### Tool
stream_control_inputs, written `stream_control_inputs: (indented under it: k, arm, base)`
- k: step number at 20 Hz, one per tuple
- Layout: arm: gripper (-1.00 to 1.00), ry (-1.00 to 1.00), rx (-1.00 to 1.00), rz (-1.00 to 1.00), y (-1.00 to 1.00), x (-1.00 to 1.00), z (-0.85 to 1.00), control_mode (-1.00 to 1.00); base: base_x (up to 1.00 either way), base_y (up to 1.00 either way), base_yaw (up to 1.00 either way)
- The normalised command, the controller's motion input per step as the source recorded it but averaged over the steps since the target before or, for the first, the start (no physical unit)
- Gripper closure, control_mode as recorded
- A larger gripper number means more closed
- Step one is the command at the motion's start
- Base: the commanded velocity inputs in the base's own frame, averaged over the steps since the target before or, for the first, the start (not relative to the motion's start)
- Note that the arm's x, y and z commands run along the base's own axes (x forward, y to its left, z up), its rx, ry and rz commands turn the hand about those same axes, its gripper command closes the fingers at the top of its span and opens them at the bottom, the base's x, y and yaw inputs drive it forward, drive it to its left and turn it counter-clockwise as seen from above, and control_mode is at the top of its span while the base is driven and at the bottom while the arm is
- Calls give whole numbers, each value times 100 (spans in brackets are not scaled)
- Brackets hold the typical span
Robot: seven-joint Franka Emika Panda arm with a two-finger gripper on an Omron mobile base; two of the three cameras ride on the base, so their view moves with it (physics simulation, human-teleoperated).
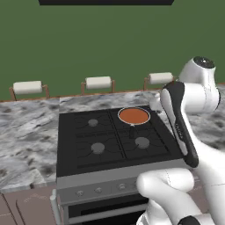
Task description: Retrieve the fish from the fridge and place it on the saucepan with marinade on the stove.
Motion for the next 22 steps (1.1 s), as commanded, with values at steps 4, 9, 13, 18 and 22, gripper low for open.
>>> stream_control_inputs:
  k: [4, 9, 13, 18, 22]
  arm:
    - [-100, -35, 13, 0, -28, -99, 0, -100]
    - [-100, -30, 1, 0, -15, -91, 0, -100]
    - [-100, -13, 0, 0, -22, -85, 0, -100]
    - [-100, -3, 0, 0, -2, -42, 0, -100]
    - [-100, 0, 0, 0, 0, 0, 0, 100]
  base:
    - [0, 0, 0]
    - [0, 0, 0]
    - [0, 0, 0]
    - [0, 0, 0]
    - [0, 0, 0]
